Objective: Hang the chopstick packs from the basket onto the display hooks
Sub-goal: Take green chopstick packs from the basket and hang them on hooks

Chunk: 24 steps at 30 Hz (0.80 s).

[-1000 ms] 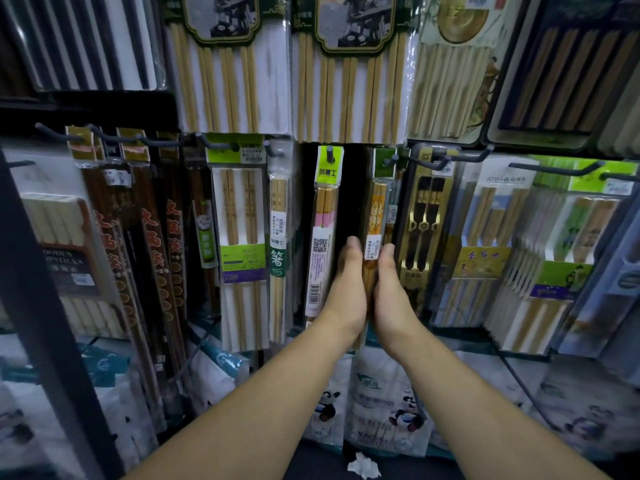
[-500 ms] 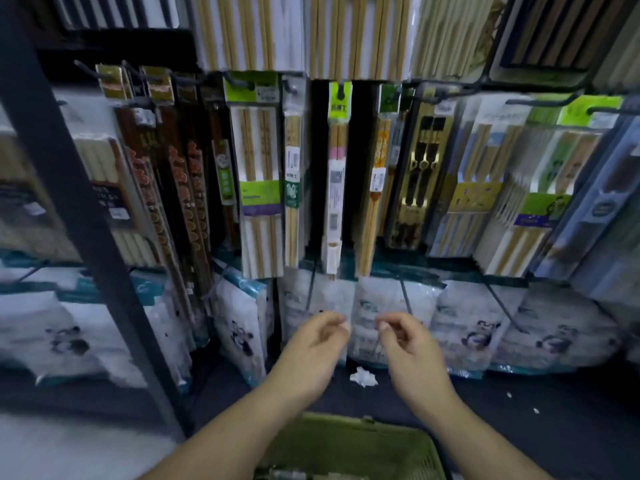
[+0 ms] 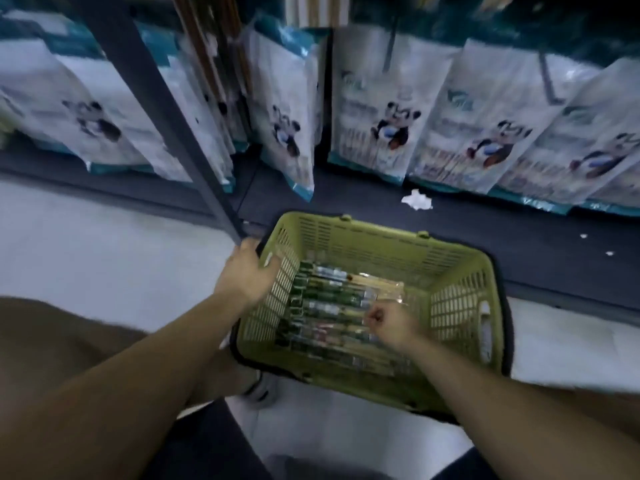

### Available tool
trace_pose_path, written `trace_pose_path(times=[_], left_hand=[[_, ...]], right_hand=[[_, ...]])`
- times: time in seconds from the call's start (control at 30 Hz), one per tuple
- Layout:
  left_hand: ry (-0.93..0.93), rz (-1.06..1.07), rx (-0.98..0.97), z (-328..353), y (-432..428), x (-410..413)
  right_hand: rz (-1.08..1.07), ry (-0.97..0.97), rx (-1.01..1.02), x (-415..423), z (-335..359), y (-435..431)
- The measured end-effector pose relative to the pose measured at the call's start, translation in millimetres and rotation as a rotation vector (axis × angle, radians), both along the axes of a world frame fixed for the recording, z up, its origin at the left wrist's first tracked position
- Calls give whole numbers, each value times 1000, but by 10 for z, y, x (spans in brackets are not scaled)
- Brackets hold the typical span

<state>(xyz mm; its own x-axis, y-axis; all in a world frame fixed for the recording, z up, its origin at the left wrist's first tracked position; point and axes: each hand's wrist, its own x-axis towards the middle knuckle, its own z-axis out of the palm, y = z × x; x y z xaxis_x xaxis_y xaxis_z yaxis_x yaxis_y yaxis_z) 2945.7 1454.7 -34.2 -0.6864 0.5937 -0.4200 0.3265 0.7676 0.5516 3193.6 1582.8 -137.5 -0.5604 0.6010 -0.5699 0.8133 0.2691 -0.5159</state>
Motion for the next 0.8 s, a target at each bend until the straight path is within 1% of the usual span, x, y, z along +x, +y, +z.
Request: trace_pose_path(times=[0.13, 0.23, 0.3, 0.4, 0.5, 0.6, 0.7, 0.8], left_hand=[[5, 68, 13, -237, -189, 25], [-9, 87, -14, -389, -307, 64], [-14, 108, -1, -458, -344, 76], [-57, 138, 28, -504, -337, 54], [-71, 150, 38, -537, -331, 38], [-51, 150, 36, -562, -329, 32], [-53, 157, 46, -577, -320, 23], [-62, 167, 58, -593, -317, 21]], right_hand=[[80, -84, -21, -68, -387, -81], [240, -153, -88, -150, -564, -139], [352, -178, -97, -205, -638, -200], [441, -186, -20, -282, -744, -297], [502, -202, 53, -324, -849, -364], [556, -250, 33, -356, -912, -400], [574, -258, 21, -380, -916, -381], [539, -231, 36, -364, -914, -363]])
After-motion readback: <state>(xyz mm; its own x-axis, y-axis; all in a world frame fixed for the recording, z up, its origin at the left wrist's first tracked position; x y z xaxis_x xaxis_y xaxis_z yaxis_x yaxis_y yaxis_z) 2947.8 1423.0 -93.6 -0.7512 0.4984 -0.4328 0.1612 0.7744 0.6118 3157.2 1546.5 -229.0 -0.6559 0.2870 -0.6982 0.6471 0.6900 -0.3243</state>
